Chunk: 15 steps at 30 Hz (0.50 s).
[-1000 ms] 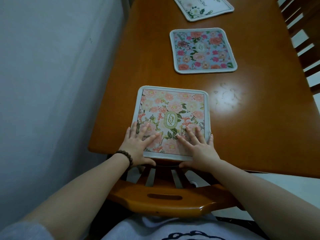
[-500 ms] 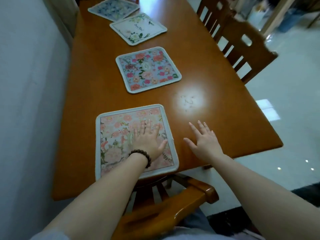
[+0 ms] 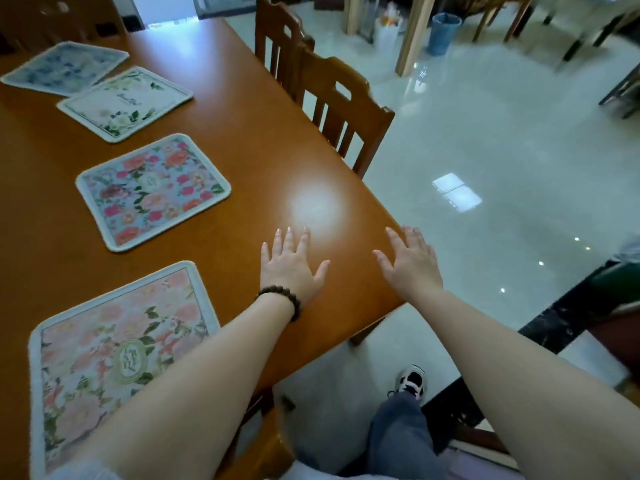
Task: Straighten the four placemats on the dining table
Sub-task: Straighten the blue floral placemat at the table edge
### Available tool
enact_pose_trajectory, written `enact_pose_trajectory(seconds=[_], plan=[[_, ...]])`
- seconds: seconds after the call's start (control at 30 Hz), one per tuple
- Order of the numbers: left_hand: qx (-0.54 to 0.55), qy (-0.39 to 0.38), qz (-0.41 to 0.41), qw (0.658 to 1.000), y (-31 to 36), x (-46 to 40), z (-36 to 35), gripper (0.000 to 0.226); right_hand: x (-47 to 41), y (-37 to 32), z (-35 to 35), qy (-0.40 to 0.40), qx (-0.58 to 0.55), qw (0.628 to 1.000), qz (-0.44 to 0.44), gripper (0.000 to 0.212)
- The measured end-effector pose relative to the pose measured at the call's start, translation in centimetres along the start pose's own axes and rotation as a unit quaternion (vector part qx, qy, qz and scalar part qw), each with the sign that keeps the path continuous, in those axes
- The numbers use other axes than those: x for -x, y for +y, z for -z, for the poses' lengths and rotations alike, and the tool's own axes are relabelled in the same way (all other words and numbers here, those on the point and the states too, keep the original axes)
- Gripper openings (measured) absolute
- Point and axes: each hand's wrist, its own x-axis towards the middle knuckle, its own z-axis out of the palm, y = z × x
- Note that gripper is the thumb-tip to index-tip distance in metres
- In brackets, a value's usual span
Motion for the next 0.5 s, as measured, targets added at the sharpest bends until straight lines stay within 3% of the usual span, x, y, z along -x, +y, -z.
enact_pose_trajectory(seconds=[0.27, 0.5], plan=[[-0.028, 0.017, 0.056, 0.998, 12.9, -10.9, -1.3, 0.076, -11.5, 11.4, 2.2, -0.036, -0.030, 0.998, 0.029, 0.061], [-0.012, 0.030, 0.123, 0.992, 20.0, -16.2, 0.0, 0.077, -19.1, 18.4, 6.3, -0.076, -0.039, 0.994, 0.065, 0.060]])
